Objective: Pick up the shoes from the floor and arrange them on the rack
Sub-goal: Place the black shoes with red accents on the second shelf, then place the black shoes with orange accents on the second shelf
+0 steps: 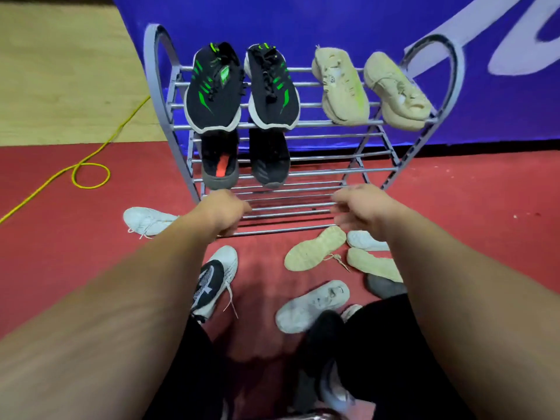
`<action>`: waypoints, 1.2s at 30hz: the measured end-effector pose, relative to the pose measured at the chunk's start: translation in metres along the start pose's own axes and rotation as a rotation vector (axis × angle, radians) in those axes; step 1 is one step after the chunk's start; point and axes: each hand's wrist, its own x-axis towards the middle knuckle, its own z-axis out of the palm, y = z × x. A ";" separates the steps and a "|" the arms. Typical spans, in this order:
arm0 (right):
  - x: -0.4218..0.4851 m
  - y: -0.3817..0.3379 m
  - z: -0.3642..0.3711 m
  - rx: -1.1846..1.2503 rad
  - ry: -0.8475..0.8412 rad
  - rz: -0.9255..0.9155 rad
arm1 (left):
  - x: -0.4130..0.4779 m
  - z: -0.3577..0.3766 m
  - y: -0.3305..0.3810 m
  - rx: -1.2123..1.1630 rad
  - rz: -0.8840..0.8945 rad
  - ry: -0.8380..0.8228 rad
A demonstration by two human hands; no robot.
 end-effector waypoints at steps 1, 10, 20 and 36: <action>-0.012 0.012 -0.013 -0.108 0.016 0.000 | -0.009 0.010 0.003 0.116 0.067 -0.038; -0.027 0.097 -0.066 -0.284 0.067 0.157 | -0.019 0.089 0.003 0.540 0.242 -0.277; 0.060 0.229 -0.009 -0.564 -0.185 0.293 | 0.045 0.186 -0.057 0.880 0.100 -0.489; 0.106 0.328 0.060 -0.240 -0.259 0.578 | 0.090 0.258 -0.103 0.676 -0.195 -0.567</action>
